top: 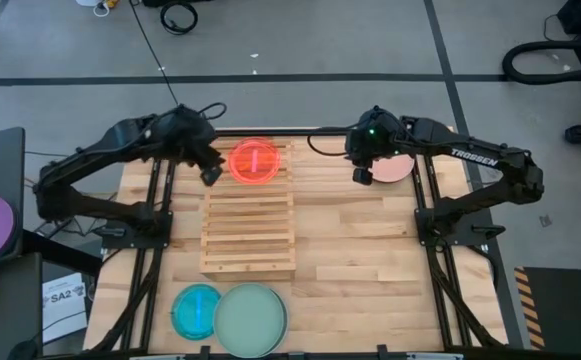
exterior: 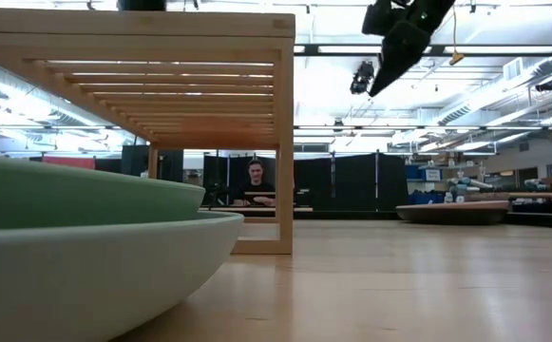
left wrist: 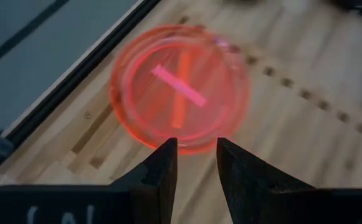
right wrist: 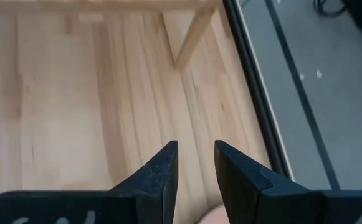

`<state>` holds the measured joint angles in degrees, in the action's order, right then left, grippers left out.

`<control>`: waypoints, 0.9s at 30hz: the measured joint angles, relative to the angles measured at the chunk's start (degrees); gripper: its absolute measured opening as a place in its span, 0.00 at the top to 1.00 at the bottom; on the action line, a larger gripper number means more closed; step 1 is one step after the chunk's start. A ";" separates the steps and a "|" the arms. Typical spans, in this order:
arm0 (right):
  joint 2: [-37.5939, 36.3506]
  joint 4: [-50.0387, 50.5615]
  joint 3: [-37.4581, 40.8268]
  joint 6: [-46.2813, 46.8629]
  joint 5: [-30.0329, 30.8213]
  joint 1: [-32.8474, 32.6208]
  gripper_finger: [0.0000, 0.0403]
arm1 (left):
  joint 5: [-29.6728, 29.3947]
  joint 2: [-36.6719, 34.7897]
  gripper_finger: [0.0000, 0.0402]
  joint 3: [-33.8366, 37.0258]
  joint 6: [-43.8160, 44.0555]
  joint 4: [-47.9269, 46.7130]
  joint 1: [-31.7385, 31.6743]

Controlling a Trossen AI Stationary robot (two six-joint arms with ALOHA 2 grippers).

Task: Place and stack plates onto a shelf
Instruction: Put the light brown plate on the shelf

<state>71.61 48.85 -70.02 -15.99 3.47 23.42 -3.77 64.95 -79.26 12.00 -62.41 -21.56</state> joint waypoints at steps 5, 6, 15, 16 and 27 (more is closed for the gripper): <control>0.02 5.19 0.00 0.00 -0.03 1.97 0.73 | -1.21 -4.93 0.71 -0.01 -0.71 0.10 7.01; 0.02 6.58 0.00 0.00 -0.03 2.27 0.73 | -1.75 -5.64 0.71 -0.01 -0.70 0.11 8.39; 0.02 17.00 0.00 4.80 -0.05 2.85 0.73 | -9.65 -7.73 0.71 2.86 -0.76 5.28 19.73; 0.02 17.23 0.02 5.43 -0.05 2.95 0.73 | -10.14 -8.06 0.71 4.71 -1.11 7.62 20.75; -0.17 15.24 11.47 3.95 0.08 8.68 0.73 | -10.60 -9.95 0.71 25.37 -1.40 35.66 25.70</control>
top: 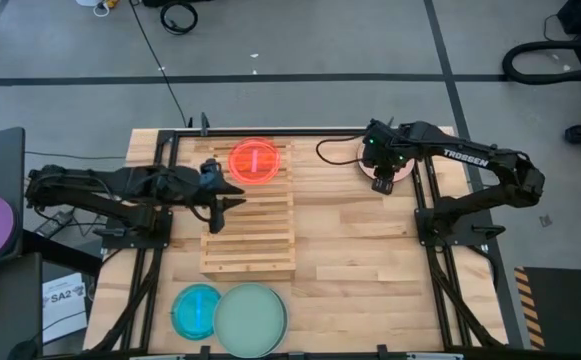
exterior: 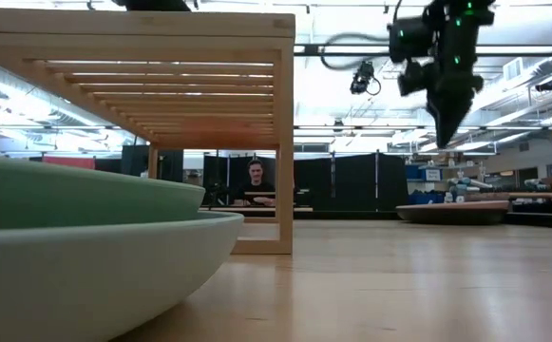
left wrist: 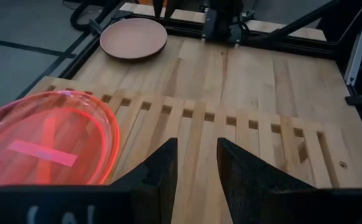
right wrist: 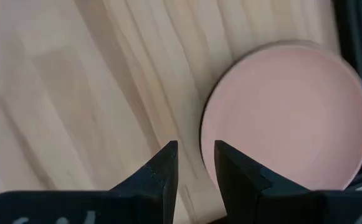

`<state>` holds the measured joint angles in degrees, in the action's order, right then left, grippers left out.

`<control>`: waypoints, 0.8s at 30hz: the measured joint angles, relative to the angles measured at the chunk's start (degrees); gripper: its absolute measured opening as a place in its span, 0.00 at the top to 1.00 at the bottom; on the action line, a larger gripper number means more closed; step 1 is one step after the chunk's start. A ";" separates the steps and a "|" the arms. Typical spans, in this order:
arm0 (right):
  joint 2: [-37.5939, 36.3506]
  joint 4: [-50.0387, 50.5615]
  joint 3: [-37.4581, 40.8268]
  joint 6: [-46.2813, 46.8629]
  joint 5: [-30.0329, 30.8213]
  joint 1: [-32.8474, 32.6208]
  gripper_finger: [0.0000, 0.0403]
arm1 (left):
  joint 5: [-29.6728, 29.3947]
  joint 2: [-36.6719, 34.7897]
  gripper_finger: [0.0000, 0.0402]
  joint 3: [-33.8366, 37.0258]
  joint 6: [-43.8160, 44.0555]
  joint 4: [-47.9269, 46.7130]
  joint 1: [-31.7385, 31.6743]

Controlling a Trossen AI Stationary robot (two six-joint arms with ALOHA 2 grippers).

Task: Place and stack plates onto a shelf
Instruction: Put the light brown plate on the shelf

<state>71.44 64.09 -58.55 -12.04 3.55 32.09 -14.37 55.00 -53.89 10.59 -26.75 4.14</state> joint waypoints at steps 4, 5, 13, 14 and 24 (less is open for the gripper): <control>0.02 -2.86 4.47 -1.99 0.00 2.74 0.73 | 0.00 0.13 0.71 1.09 0.10 1.35 -0.19; 0.02 -3.38 5.32 -2.19 0.01 3.33 0.73 | 0.00 0.13 0.71 1.10 0.11 1.80 -0.19; 0.00 -8.75 11.45 -3.76 0.03 5.70 0.73 | 0.00 0.07 0.71 1.07 0.11 4.26 -0.19; 0.00 -9.40 12.13 -4.51 0.03 5.86 0.73 | 0.00 0.07 0.71 1.07 0.11 4.26 -0.19; 0.02 -14.34 16.58 -6.16 6.60 5.97 0.73 | 0.01 0.09 0.71 1.06 0.13 4.27 -0.22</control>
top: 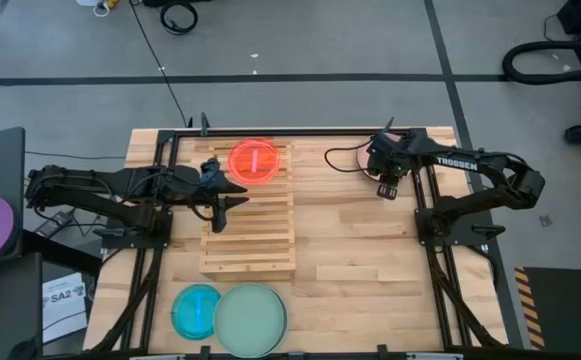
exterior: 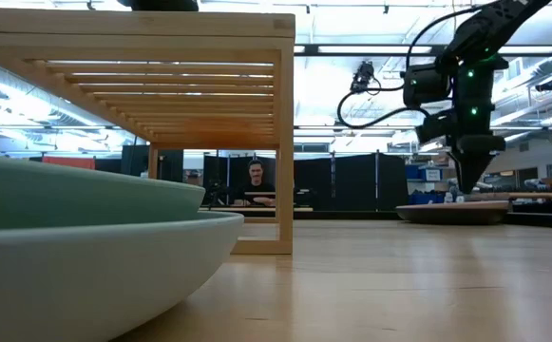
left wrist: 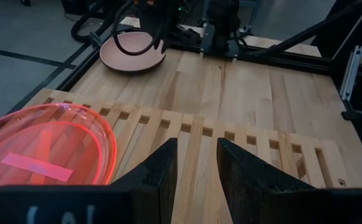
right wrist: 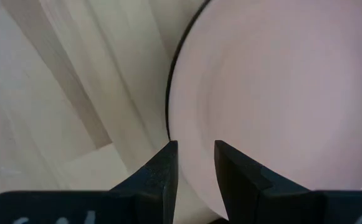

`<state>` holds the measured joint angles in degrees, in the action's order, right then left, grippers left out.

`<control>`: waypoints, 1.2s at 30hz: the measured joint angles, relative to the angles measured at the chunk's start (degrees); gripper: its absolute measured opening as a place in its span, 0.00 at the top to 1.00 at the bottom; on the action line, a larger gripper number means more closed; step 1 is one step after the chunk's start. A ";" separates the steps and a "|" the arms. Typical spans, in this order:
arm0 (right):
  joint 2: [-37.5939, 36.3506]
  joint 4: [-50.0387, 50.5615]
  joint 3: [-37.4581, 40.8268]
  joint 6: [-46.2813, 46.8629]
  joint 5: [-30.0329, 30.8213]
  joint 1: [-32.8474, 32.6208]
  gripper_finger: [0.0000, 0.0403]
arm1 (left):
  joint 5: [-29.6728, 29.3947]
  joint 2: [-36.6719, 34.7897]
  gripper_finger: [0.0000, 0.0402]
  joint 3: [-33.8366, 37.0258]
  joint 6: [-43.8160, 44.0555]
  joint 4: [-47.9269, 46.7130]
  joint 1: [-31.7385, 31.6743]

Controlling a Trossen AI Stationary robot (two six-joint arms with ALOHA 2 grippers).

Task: Place and stack plates onto a shelf
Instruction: Put the light brown plate on the shelf

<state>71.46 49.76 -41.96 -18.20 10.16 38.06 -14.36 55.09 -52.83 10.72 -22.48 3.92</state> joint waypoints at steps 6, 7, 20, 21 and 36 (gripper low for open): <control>0.00 -0.02 0.51 0.00 0.17 -0.02 0.73 | 0.01 0.00 0.71 0.00 0.00 -0.02 0.00; 0.00 -0.01 0.51 -0.01 0.16 -0.02 0.73 | 0.01 0.00 0.71 -0.01 0.00 -0.02 0.01; 0.08 0.33 0.51 -2.80 -0.94 0.02 0.73 | 0.01 0.00 0.71 0.00 0.02 -0.02 0.02; 0.29 0.33 0.51 -2.80 -0.94 0.02 0.73 | 0.01 0.00 0.71 0.00 0.02 -0.02 0.02; 8.75 -0.87 0.51 -3.00 1.90 0.24 0.73 | 0.03 0.00 0.71 0.00 0.22 -0.04 0.09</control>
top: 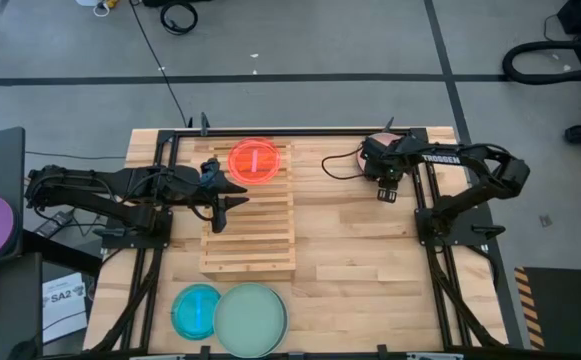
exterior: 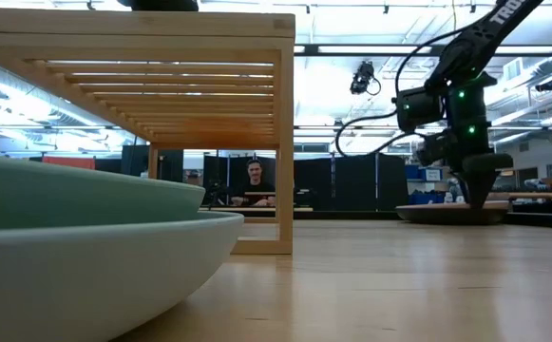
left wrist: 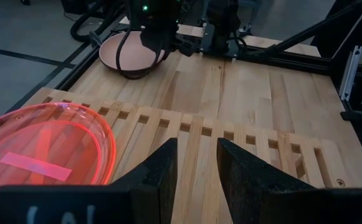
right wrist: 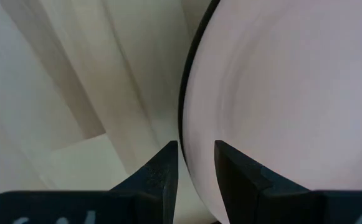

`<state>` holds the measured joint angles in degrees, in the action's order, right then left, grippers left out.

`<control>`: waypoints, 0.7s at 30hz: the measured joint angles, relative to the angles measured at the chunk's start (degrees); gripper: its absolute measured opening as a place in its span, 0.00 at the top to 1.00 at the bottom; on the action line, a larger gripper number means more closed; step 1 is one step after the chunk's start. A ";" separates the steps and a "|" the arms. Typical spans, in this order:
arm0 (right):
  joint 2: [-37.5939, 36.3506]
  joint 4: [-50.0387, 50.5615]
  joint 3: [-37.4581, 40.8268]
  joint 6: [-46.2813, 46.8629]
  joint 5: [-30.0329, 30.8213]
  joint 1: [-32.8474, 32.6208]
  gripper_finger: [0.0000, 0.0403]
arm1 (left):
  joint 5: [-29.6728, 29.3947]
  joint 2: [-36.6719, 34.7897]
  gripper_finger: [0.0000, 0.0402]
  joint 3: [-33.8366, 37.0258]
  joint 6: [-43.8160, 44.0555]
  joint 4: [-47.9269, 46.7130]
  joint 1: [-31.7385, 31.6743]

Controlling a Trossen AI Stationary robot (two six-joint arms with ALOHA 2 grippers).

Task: Place and stack plates onto a shelf
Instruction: Put the light brown plate on the shelf

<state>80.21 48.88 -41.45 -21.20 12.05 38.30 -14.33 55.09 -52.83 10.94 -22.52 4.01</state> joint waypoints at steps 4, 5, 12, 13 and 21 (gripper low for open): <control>1.22 -0.02 0.00 0.20 0.41 0.00 0.74 | 0.00 0.00 0.71 -0.01 0.00 0.00 0.00; 1.24 0.00 0.00 0.20 0.35 0.00 0.76 | 0.00 0.00 0.71 -0.01 0.00 0.00 0.00; 0.99 -0.01 -0.02 0.08 0.13 -0.02 0.89 | 0.00 0.00 0.71 -0.01 0.00 0.00 0.00; 0.99 -0.04 -0.06 -0.03 0.11 -0.04 0.91 | 0.00 0.00 0.71 -0.01 0.00 0.00 0.00; 0.97 0.27 -0.61 -0.03 -1.22 -0.02 0.91 | 0.00 0.00 0.71 -0.01 0.00 0.01 -0.01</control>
<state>81.19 49.15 -42.06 -21.23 10.83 38.28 -14.33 55.09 -52.84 10.94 -22.51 4.00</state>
